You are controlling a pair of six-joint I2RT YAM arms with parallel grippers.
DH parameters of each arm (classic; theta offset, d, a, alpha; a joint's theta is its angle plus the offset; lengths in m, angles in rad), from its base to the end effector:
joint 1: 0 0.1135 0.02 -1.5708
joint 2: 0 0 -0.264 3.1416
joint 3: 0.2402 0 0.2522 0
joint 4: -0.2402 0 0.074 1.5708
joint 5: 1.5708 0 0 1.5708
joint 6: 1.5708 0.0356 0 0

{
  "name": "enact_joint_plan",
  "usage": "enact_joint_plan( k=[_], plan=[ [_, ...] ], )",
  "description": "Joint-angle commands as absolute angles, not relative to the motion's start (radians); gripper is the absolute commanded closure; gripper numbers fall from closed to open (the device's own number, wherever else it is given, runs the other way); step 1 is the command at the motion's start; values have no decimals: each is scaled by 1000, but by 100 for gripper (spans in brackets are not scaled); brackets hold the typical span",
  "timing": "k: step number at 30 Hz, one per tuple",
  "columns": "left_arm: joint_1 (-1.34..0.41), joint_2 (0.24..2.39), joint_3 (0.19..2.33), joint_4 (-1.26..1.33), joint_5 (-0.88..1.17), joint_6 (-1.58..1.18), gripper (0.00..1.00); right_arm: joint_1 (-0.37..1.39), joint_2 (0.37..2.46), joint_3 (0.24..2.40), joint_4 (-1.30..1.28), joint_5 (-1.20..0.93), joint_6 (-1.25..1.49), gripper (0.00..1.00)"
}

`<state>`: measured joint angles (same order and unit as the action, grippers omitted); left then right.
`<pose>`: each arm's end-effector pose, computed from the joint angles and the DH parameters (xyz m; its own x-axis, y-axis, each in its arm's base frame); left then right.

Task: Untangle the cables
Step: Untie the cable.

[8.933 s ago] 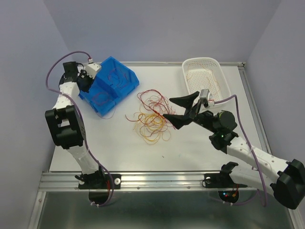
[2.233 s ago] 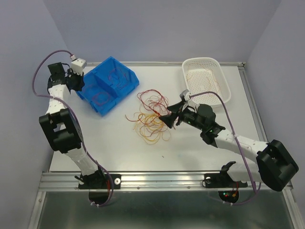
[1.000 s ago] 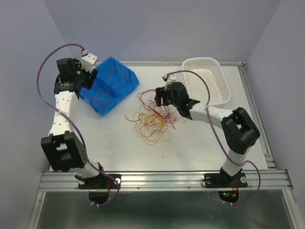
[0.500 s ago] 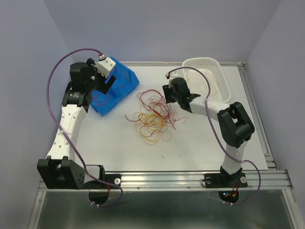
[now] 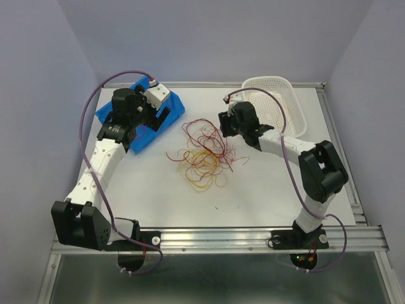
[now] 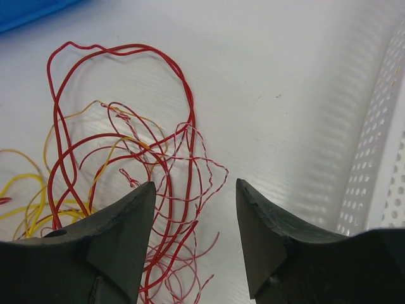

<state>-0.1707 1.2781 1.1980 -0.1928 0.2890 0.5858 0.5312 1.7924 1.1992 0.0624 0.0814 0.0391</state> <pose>0.2909 -0.0604 0.3773 0.0182 0.5346 -0.8449 0.5079 0.7229 0.4684 0.3542 0.2047 0.2284 -0.4535 -0.2213 -0.8634 -0.4270 0.9042 -0.0074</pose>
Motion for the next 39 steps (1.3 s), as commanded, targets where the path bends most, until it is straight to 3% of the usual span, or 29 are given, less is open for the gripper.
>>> enact_joint_plan(
  k=[1, 8, 15, 25, 30, 33, 34, 35, 39],
  plan=[
    [-209, 1264, 1119, -60, 342, 529, 9, 519, 1785, 1199, 109, 75, 12, 41],
    [-216, 1229, 1011, 37, 350, 503, 9, 517, 1853, 1232, 107, 67, -26, 41],
    [-216, 1218, 959, 64, 351, 495, 9, 517, 1819, 1195, 120, -123, -67, 37],
    [-216, 1203, 927, 95, 350, 495, 9, 515, 1835, 1192, 120, -215, -86, 37],
    [-216, 1210, 927, 95, 351, 497, 9, 515, 1865, 1212, 118, -170, -92, 38],
    [-216, 1213, 927, 95, 351, 497, 9, 515, 1884, 1229, 115, -176, -97, 52],
    [-216, 1212, 927, 95, 351, 497, 9, 517, 1888, 1235, 114, -178, -95, 71],
    [-216, 1213, 927, 95, 351, 497, 9, 515, 1890, 1238, 112, -181, -95, 77],
    [-216, 1209, 925, 95, 351, 497, 9, 517, 1878, 1235, 104, -189, -98, 78]
  ],
)
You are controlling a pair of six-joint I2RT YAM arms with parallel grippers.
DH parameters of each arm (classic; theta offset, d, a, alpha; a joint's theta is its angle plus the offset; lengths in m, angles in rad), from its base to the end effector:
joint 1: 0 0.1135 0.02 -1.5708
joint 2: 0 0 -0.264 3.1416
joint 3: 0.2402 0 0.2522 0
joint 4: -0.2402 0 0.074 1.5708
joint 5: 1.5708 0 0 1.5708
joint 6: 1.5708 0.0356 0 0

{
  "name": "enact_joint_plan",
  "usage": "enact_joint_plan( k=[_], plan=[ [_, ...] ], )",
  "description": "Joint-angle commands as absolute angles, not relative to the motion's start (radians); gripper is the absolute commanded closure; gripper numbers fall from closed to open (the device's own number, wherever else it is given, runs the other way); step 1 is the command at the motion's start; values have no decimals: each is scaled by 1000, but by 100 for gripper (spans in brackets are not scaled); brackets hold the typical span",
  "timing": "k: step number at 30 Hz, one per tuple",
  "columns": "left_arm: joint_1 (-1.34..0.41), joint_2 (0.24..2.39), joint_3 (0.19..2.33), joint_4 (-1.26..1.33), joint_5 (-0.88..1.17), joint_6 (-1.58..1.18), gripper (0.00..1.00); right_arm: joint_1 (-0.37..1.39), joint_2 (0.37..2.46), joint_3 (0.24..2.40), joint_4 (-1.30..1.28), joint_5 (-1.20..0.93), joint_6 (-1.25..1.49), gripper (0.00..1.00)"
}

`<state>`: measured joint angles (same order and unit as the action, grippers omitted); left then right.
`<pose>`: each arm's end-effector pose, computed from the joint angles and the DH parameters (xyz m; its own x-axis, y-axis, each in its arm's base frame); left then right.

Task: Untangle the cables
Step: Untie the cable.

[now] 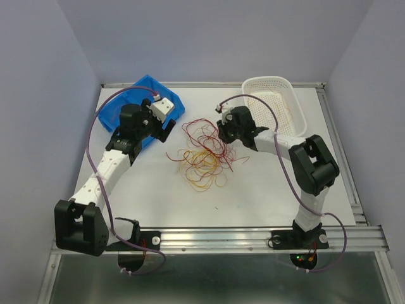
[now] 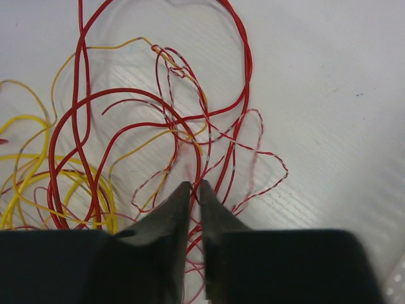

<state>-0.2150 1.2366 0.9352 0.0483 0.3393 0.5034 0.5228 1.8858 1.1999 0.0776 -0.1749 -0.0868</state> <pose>0.2801 -0.0733 0.3205 0.0346 0.4581 -0.8882 0.5700 0.7210 0.3940 0.3598 0.2145 0.1935 -0.4399 -0.3520 -0.8262 -0.6560 0.7542 0.0279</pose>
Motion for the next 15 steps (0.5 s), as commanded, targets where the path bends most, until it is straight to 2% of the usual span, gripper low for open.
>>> enact_joint_plan(
  k=[1, 15],
  plan=[
    [-216, 1207, 923, 95, 351, 497, 9, 515, 1870, 1235, 101, -198, -101, 99],
    [-216, 1204, 922, 95, 376, 511, 9, 517, 1681, 1233, 101, -333, -42, 99]
  ],
)
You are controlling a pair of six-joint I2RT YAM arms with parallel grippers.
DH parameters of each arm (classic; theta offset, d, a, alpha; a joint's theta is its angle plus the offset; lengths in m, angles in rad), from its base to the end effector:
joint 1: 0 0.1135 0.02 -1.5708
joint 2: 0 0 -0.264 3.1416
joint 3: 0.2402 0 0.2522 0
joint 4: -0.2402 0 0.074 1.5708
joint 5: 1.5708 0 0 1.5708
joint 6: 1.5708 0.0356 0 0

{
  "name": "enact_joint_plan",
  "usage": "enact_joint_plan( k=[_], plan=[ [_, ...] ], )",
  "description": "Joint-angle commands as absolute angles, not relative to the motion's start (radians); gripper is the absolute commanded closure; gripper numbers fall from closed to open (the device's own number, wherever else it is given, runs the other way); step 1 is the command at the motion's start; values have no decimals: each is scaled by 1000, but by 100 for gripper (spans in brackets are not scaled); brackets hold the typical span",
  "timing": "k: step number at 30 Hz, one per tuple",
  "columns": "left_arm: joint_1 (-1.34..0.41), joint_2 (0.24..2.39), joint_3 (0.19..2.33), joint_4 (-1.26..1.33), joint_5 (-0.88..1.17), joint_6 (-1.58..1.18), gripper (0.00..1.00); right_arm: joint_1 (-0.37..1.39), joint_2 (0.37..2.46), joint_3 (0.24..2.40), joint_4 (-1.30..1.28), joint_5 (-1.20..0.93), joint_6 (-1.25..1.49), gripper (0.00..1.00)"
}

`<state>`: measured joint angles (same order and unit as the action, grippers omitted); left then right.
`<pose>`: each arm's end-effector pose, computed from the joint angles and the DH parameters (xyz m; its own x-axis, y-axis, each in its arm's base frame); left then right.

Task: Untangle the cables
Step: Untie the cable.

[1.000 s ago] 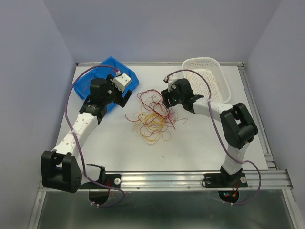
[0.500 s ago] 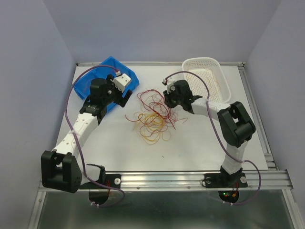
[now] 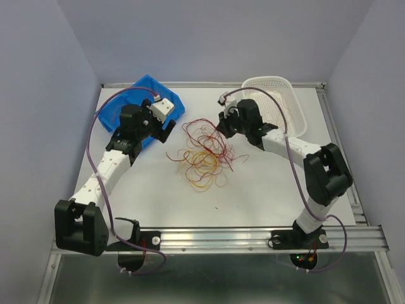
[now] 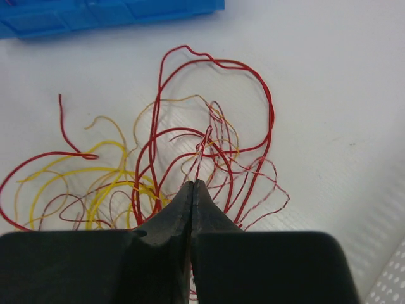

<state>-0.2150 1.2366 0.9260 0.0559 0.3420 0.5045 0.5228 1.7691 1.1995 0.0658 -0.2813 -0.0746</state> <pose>0.2798 -0.0733 0.3181 0.0349 0.4585 -0.8880 0.5725 0.7191 0.3938 0.3463 0.2110 0.2385 -0.3657 -0.2934 -0.8833 -0.7196 0.6910 0.0684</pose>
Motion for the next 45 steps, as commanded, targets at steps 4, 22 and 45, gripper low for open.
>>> enact_joint_plan(
  k=[4, 22, 45],
  plan=[
    [-216, 1192, 933, 95, 484, 520, 8, 515, 1602, 1295, 100, -374, -3, 99],
    [-216, 1192, 1014, 497, 903, 264, 1, 515, 1509, 1718, 313, -547, 397, 100],
    [-317, 1463, 1163, 792, 1127, -52, 17, 517, 1526, 1730, 423, -578, 468, 99]
  ],
)
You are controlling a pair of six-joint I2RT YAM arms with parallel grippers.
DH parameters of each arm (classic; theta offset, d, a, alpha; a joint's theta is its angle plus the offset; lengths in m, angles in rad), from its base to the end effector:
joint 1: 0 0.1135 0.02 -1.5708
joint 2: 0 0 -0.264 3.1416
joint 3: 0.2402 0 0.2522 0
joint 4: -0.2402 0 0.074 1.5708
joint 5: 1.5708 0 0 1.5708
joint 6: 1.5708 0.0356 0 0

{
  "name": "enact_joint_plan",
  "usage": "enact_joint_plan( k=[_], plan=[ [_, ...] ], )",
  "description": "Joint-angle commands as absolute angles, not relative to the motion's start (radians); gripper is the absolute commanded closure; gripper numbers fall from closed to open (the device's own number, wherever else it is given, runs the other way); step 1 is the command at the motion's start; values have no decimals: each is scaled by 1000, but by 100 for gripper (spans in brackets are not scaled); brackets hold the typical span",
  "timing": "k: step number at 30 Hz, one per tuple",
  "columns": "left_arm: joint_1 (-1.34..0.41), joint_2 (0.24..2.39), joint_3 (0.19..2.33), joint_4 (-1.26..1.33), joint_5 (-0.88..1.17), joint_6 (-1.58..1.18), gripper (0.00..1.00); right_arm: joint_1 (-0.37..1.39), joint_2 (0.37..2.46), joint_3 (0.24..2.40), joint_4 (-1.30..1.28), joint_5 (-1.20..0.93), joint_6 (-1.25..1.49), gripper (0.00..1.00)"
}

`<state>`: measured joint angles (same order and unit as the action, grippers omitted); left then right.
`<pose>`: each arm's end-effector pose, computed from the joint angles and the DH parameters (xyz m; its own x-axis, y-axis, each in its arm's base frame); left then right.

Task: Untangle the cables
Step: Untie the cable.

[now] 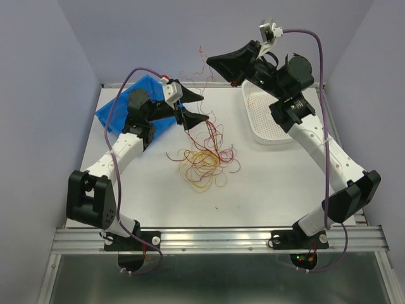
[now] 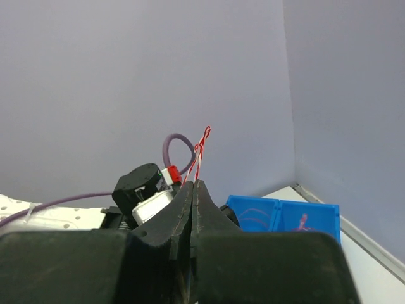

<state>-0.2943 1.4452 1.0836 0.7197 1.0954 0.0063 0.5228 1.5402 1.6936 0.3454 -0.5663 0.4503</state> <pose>0.2988 -0.1236 0.3765 0.3413 -0.1004 -0.9346 0.9275 0.1971 0.3175 0.2818 0.1844 0.5239 0.0121 0.4309 -0.9023 -0.9273 0.3425 0.1511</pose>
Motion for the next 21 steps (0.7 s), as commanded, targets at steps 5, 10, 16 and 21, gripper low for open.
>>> enact_joint_plan(
  k=[5, 10, 16, 21],
  plan=[
    [-318, 1462, 1215, 792, 1152, -109, 100, 517, 1497, 1675, 436, -554, 450, 99],
    [-287, 1376, 1304, 576, 1097, -23, 100, 515, 1405, 1478, 443, -388, 338, 92],
    [-236, 1332, 1505, 267, 1092, -15, 100, 503, 1364, 1266, 445, -202, 255, 45],
    [-233, 1290, 1557, 173, 973, -20, 100, 491, 1370, 1049, 564, -313, 252, 19]
  ],
)
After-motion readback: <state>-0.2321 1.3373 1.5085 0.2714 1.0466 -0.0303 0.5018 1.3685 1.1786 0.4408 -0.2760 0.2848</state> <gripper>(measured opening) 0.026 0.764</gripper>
